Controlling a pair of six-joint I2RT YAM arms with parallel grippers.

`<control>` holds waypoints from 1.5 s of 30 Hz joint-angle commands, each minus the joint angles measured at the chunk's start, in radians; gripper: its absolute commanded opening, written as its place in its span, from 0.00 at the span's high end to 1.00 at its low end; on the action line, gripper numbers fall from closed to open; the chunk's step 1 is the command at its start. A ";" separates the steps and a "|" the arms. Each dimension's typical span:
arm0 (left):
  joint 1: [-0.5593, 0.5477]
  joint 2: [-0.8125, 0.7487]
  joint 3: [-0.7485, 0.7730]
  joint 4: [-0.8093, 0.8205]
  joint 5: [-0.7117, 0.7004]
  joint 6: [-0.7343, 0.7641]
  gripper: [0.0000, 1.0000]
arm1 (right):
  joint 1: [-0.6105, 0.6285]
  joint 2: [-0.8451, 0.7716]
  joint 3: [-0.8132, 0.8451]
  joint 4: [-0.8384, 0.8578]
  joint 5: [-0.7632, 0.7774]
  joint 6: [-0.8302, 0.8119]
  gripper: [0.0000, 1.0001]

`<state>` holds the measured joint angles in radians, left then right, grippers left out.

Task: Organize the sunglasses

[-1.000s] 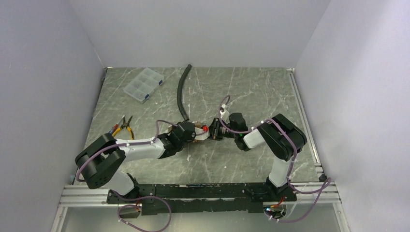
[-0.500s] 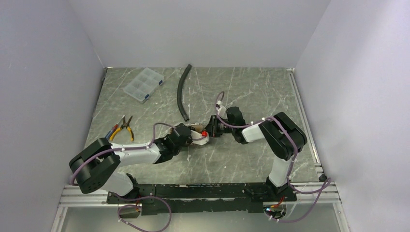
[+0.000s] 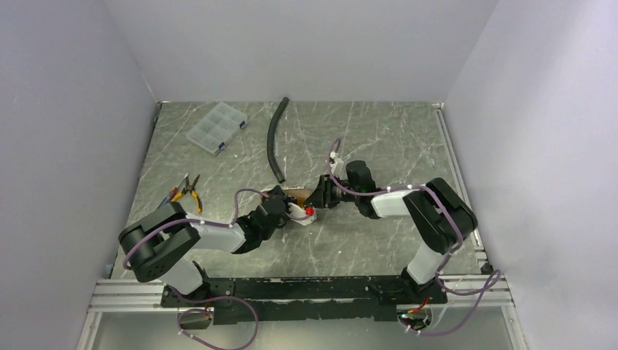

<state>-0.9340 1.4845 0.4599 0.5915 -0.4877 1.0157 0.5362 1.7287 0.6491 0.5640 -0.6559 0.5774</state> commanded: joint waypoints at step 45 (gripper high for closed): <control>-0.016 -0.097 -0.055 -0.002 0.127 -0.028 0.97 | 0.074 0.052 -0.145 0.555 0.163 -0.468 0.80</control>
<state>-0.9459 1.4166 0.3969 0.5770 -0.3958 1.0203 0.5941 1.7737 0.5076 1.0153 -0.5415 0.1398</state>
